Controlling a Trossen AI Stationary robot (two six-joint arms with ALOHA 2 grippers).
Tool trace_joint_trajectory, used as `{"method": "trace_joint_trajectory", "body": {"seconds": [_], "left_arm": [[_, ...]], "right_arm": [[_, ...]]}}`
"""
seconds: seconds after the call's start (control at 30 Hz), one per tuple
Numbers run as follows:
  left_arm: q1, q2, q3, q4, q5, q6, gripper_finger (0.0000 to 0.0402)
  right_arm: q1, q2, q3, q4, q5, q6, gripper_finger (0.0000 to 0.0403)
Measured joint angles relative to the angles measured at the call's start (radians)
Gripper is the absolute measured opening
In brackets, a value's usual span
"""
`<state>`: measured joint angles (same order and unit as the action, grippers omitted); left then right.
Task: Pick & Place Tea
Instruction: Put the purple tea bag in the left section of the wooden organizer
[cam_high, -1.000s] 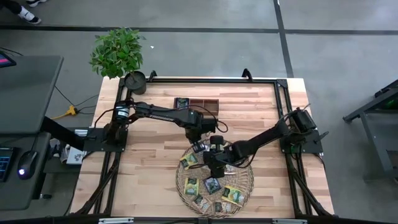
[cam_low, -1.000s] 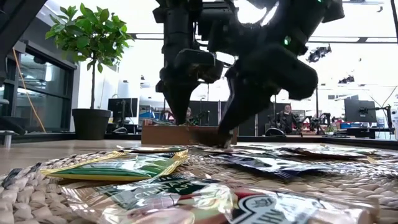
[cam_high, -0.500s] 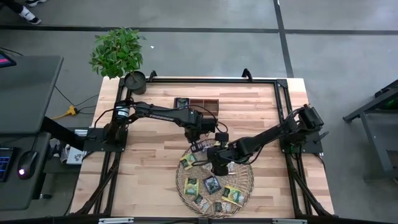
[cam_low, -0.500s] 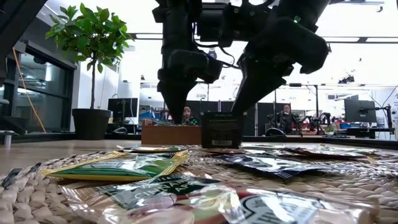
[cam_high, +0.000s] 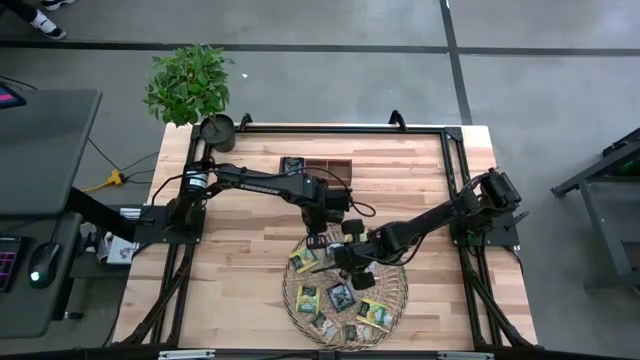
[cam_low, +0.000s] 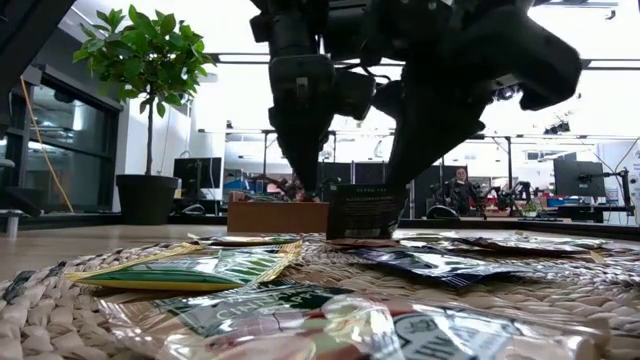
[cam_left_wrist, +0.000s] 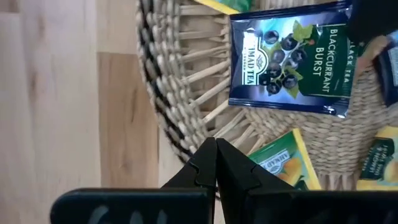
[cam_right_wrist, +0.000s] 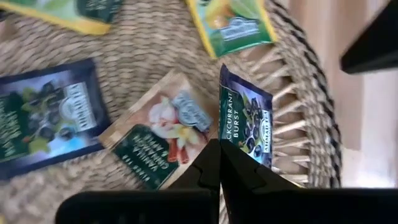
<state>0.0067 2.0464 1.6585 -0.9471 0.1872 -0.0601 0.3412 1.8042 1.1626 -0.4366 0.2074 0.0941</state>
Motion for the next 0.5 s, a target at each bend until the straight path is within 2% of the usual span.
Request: {"method": "trace_joint_trajectory", "body": {"seconds": [0.3, 0.5], "left_arm": [[0.000, 0.000, 0.000, 0.023, 0.078, 0.118, 0.0001], [0.000, -0.002, 0.000, 0.041, 0.097, 0.168, 0.0001]], "right_arm": [[0.000, -0.001, 0.002, 0.000, -0.139, -0.119, 0.0000], [0.001, -0.046, 0.002, -0.002, -0.140, -0.202, 0.0000]]}}
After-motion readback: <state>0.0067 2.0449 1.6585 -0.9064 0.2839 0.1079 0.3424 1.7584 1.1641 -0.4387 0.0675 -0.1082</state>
